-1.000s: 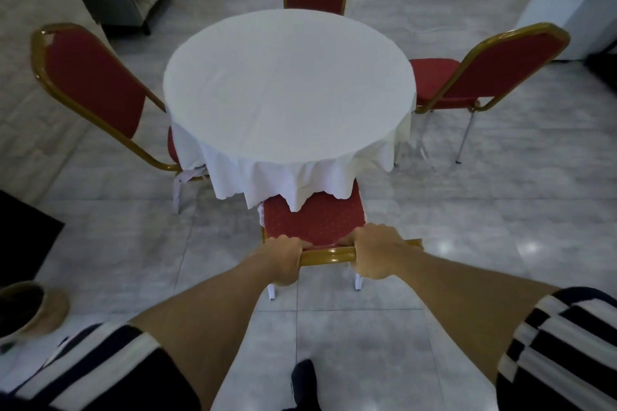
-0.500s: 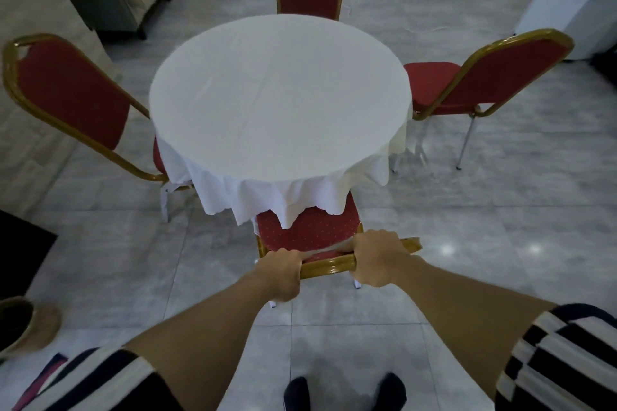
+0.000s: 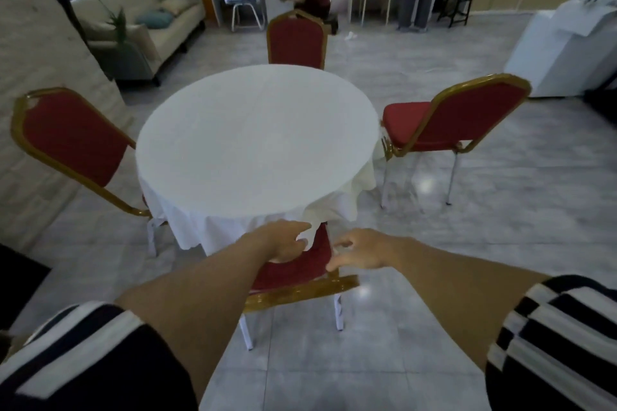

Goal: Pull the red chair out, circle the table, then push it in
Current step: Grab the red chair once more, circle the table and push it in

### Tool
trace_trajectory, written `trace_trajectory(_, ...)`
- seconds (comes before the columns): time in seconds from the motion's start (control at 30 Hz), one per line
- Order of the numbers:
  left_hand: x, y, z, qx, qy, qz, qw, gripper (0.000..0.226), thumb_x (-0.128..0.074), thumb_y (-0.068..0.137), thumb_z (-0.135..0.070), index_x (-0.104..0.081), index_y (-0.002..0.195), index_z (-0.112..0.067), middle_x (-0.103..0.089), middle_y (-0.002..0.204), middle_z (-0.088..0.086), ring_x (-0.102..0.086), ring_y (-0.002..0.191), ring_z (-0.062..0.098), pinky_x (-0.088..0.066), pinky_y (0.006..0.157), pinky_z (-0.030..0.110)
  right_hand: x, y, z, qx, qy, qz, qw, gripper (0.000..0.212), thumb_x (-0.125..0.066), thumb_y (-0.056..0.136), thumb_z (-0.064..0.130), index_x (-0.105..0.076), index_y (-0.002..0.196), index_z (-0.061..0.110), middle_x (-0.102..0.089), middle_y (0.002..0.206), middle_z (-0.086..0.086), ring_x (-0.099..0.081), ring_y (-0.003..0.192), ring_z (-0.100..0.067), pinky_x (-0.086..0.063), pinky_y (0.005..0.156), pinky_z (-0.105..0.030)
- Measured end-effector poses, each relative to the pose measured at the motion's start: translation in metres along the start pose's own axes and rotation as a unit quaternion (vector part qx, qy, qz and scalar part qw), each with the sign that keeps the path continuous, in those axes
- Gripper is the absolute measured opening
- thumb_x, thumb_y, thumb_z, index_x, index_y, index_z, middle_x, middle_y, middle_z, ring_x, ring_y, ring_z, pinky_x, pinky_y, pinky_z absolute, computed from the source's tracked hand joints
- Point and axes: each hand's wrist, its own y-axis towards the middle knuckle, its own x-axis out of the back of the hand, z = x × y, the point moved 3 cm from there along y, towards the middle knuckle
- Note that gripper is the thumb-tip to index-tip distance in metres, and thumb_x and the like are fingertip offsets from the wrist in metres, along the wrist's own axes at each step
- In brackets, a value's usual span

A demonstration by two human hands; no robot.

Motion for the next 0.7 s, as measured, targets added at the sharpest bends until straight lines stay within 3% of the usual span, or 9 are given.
trace_trajectory(0.17, 0.041, 0.043, -0.083, -0.01, 0.034, -0.07, 0.997, 0.067, -0.043, 0.103, -0.058, -0.033, 0.162, -0.028, -0.047, 0.161, 0.009, -0.047, 0.144, 0.035, -0.039, 0.115, 0.049, 0.088, -0.022, -0.059, -0.015, -0.035, -0.096, 0.995, 0.088, -0.065, 0.092, 0.067, -0.038, 0.162, 0.022, -0.033, 0.172, -0.003, -0.035, 0.154, -0.027, -0.032, 0.122, -0.042)
trace_trajectory(0.3, 0.068, 0.072, -0.151, -0.019, 0.09, -0.071, 0.993, 0.08, -0.041, 0.101, -0.066, -0.017, 0.167, -0.026, -0.032, 0.17, 0.01, -0.034, 0.154, 0.035, -0.027, 0.122, 0.052, 0.141, -0.037, -0.105, -0.037, -0.03, -0.16, 0.986, 0.102, -0.062, 0.081, 0.084, -0.042, 0.16, 0.022, -0.042, 0.167, -0.004, -0.044, 0.148, -0.028, -0.039, 0.117, -0.042)
trace_trajectory(0.43, 0.092, 0.107, -0.206, -0.046, 0.118, -0.078, 0.989, 0.082, -0.039, 0.101, -0.069, -0.017, 0.167, -0.027, -0.03, 0.171, 0.009, -0.031, 0.155, 0.034, -0.024, 0.124, 0.053, 0.186, -0.046, -0.148, -0.06, -0.012, -0.205, 0.977, 0.107, -0.06, 0.08, 0.087, -0.038, 0.162, 0.022, -0.038, 0.169, -0.004, -0.041, 0.151, -0.029, -0.038, 0.119, -0.046)
trace_trajectory(0.7, 0.146, 0.216, -0.312, -0.131, 0.135, -0.107, 0.976, 0.08, -0.04, 0.099, -0.07, -0.027, 0.165, -0.026, -0.043, 0.164, 0.011, -0.043, 0.148, 0.036, -0.034, 0.119, 0.056, 0.284, -0.041, -0.226, -0.114, -0.015, -0.249, 0.962, 0.11, -0.056, 0.08, 0.09, -0.036, 0.163, 0.022, -0.04, 0.168, -0.005, -0.044, 0.149, -0.03, -0.04, 0.118, -0.046)
